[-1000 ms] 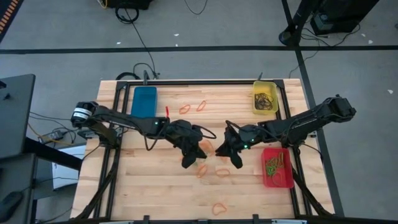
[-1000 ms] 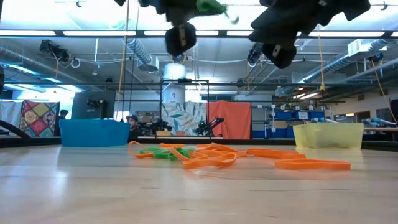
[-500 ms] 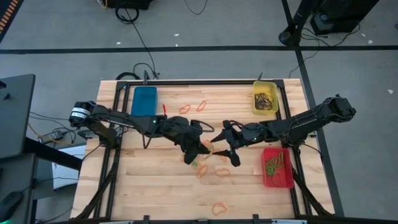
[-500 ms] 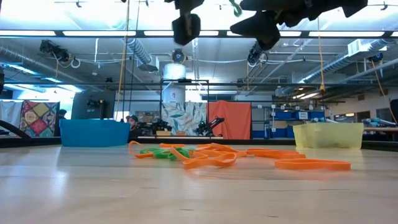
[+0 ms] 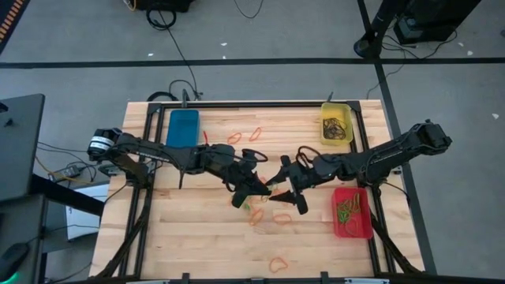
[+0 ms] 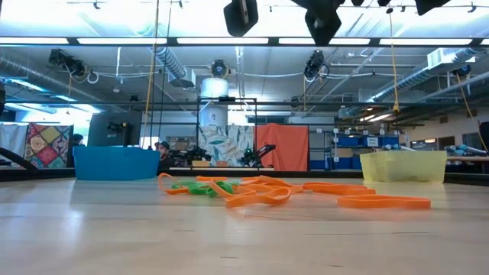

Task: Sort rubber bands into baskets
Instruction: Put the green rubber band into the red bin

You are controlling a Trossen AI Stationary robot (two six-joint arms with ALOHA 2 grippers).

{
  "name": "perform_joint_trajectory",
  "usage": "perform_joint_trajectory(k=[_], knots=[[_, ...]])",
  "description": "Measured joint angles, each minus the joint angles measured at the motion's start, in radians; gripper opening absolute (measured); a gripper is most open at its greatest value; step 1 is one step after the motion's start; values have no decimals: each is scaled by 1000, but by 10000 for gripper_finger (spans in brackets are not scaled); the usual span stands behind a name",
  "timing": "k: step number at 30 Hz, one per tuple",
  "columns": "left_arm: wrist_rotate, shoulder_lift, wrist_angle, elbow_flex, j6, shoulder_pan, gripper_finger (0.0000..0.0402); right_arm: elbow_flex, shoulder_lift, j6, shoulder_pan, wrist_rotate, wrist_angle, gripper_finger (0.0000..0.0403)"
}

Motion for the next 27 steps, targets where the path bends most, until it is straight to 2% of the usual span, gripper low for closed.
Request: perform_joint_trajectory(k=[5, 11, 15, 22, 27], knots=[[2, -2, -1, 0, -29, -3, 14, 0, -5, 215, -12, -30, -23, 239], [3, -5, 8, 0, -33, -4, 15, 0, -2, 262, -16, -73, -54, 227], [4, -5, 11, 0, -12, -4, 15, 0, -2, 321, -16, -118, -11, 227], [55, -6, 33, 0, -3, -4, 16, 0, -2, 334, -20, -121, 105, 226], [61, -6, 7, 0, -8, -4, 16, 0, -1, 385, -33, -162, 110, 219]])
